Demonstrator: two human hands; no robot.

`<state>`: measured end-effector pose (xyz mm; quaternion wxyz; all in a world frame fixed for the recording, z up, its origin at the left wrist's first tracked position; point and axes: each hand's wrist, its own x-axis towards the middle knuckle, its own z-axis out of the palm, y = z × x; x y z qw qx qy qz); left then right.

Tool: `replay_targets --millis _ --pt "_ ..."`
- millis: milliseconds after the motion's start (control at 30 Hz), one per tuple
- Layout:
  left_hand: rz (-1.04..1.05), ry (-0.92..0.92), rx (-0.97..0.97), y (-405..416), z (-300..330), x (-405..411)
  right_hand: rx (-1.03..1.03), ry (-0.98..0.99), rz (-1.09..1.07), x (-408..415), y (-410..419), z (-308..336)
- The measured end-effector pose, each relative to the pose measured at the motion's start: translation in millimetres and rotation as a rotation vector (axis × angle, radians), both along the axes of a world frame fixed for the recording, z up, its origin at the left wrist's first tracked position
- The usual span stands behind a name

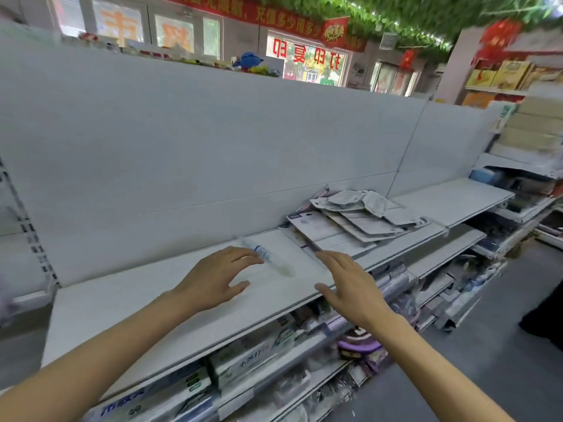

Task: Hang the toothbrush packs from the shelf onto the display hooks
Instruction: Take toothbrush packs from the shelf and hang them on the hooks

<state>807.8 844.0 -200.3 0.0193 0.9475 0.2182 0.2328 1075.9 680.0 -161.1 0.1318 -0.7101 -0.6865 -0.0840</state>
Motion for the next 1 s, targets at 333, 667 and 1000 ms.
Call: replay_targets --millis 333,667,1000 --pt "0.257 0.04 -0.066 55.0 -36.2 110.0 -0.147 0.053 -0.129 89.0 116.3 -17.8" --pt "0.407 0.083 0.07 45.8 -41.7 112.0 -0.268 -0.149 -0.111 83.7 144.9 -18.4" --pt "0.492 -0.258 -0.215 9.4 1.1 65.8 -0.003 -0.111 -0.126 69.3 118.8 40.7"
